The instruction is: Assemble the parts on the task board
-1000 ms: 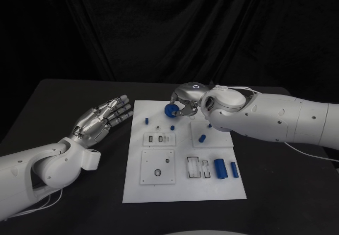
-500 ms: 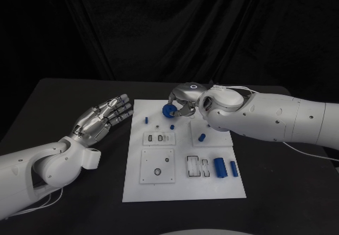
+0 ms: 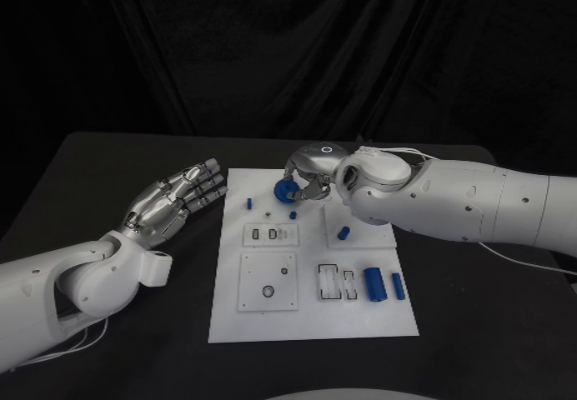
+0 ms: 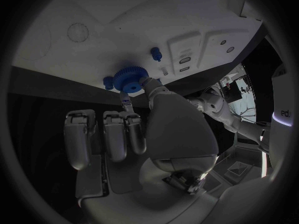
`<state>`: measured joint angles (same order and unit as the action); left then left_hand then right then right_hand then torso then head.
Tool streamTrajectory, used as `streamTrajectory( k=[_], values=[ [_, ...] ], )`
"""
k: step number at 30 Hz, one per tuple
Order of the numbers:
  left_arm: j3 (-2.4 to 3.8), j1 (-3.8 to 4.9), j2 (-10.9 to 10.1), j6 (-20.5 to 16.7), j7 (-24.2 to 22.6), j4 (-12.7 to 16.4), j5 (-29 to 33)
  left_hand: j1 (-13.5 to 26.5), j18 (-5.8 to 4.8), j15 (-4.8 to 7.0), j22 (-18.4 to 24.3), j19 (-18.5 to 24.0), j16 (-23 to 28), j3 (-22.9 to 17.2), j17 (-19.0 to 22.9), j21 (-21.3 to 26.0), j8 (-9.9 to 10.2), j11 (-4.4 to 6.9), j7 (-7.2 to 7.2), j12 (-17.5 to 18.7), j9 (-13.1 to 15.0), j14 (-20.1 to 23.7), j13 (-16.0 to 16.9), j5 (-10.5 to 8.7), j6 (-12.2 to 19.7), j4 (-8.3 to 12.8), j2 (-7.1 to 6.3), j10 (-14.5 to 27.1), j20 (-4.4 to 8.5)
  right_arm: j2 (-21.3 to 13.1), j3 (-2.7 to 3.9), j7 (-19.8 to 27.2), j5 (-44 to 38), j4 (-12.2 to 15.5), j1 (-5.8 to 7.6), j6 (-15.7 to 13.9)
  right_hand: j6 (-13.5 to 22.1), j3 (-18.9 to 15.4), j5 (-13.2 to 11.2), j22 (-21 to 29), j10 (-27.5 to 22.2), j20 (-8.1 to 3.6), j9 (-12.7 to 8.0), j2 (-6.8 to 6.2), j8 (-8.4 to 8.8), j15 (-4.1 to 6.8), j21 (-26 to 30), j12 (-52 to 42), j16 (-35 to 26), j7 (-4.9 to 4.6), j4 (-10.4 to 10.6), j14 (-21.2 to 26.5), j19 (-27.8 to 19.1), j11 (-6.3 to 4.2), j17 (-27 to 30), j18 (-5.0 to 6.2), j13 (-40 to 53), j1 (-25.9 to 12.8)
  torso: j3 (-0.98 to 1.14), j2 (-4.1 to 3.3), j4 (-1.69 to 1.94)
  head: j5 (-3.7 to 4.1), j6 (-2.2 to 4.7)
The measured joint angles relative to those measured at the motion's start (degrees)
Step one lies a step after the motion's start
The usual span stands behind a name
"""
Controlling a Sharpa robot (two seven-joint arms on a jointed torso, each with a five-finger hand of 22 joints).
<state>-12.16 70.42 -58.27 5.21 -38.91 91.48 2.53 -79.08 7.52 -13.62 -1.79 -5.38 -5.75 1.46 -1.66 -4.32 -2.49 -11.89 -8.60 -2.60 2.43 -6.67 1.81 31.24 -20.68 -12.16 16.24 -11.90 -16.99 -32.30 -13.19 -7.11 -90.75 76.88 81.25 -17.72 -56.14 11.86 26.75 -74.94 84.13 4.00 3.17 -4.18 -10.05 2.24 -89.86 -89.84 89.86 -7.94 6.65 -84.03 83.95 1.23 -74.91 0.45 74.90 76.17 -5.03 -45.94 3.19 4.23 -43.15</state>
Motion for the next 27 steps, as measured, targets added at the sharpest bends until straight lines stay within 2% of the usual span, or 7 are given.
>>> streamTrajectory(
  k=[11,14,17,21,24,27],
  values=[
    [0.00,-0.02,0.0,0.1,0.0,-0.1,0.0,0.0,0.00,0.00,0.0,0.0,0.0,0.0,0.0,0.0,0.0,-0.09,0.00,0.0,0.0,0.0,0.0,0.00,0.0,0.0,0.00,-0.1,0.00,0.4,0.05,0.1,0.0,-0.3,-0.01,0.3,0.1,-0.1,0.0,0.0,0.0,0.00,0.0,0.29,-0.03,0.00,0.0,0.0,0.0,0.10,0.1,0.0,0.0,0.00,0.0,0.00,0.0,-0.2,-0.01,-0.01,0.03,-0.01,-0.18],
    [0.00,-0.02,0.0,0.1,0.0,-0.1,0.0,0.0,0.00,0.00,0.0,0.0,0.0,0.0,0.0,0.0,0.0,-0.21,0.00,0.0,0.0,0.0,0.0,0.00,0.0,0.0,0.00,-0.2,0.00,0.6,0.06,0.1,0.0,-0.4,-0.01,0.4,0.5,0.1,-0.2,0.0,0.0,0.00,0.0,0.29,-0.03,0.00,0.0,0.0,0.0,0.51,-0.1,0.0,0.0,0.00,0.0,0.01,0.0,-0.2,-0.02,0.00,-0.01,-0.01,-0.18],
    [0.00,-0.02,0.0,0.2,0.0,-0.1,0.0,0.0,0.00,0.00,0.0,0.0,0.0,0.0,0.0,0.0,0.0,-0.21,0.00,0.0,0.0,0.0,0.0,0.00,0.0,0.0,0.00,-0.2,0.00,0.7,0.07,0.1,0.0,-0.6,-0.01,0.5,0.5,0.4,-0.2,0.0,-0.2,0.00,0.0,0.29,0.06,0.00,0.0,0.0,0.0,0.51,0.1,0.0,0.0,0.21,0.0,0.00,0.0,-0.2,-0.02,0.00,-0.04,0.02,-0.25],
    [0.00,-0.02,0.0,0.2,0.0,-0.1,0.0,0.0,0.00,-0.09,0.0,0.0,0.0,-0.1,0.0,0.0,0.0,-0.21,0.00,0.0,0.0,-0.1,0.0,0.00,0.0,-0.1,0.00,-0.2,0.00,0.9,0.09,0.1,0.0,-0.8,-0.01,0.5,0.7,0.7,-0.2,0.0,0.0,0.00,0.0,0.29,0.97,-0.13,0.2,0.0,0.0,0.72,-0.2,0.1,0.0,0.43,0.0,0.00,0.0,-0.2,-0.01,0.01,-0.03,0.06,-0.27],
    [0.00,-0.02,0.0,0.2,0.0,-0.1,0.0,0.0,0.00,-0.21,0.0,0.0,0.0,-0.2,-0.1,0.0,0.0,-0.21,0.00,0.0,0.0,-0.2,0.0,0.00,0.0,-0.2,0.00,-0.2,0.00,1.0,0.11,0.1,0.0,-1.0,-0.01,0.6,1.1,1.0,-0.2,0.0,-0.2,0.41,0.0,0.28,1.78,-0.37,0.3,0.0,0.0,1.12,-0.3,0.0,0.0,0.63,0.0,0.00,0.0,-0.2,-0.01,0.02,-0.03,0.05,-0.29],
    [0.00,-0.02,0.0,0.2,0.0,-0.1,0.0,0.0,0.00,-0.21,0.0,0.0,0.0,-0.4,-0.1,0.0,0.0,-0.72,0.00,-0.2,0.0,-0.2,0.1,0.00,0.0,0.1,0.00,-0.7,0.00,1.0,0.11,0.1,0.0,-1.1,-0.01,0.6,2.0,1.3,-0.2,0.0,-0.2,0.41,0.1,0.28,2.49,-0.37,0.4,0.0,0.0,1.26,-0.3,0.0,0.0,0.63,0.0,0.00,0.0,-0.2,-0.01,0.02,-0.03,-0.02,-0.31]
  ],
)
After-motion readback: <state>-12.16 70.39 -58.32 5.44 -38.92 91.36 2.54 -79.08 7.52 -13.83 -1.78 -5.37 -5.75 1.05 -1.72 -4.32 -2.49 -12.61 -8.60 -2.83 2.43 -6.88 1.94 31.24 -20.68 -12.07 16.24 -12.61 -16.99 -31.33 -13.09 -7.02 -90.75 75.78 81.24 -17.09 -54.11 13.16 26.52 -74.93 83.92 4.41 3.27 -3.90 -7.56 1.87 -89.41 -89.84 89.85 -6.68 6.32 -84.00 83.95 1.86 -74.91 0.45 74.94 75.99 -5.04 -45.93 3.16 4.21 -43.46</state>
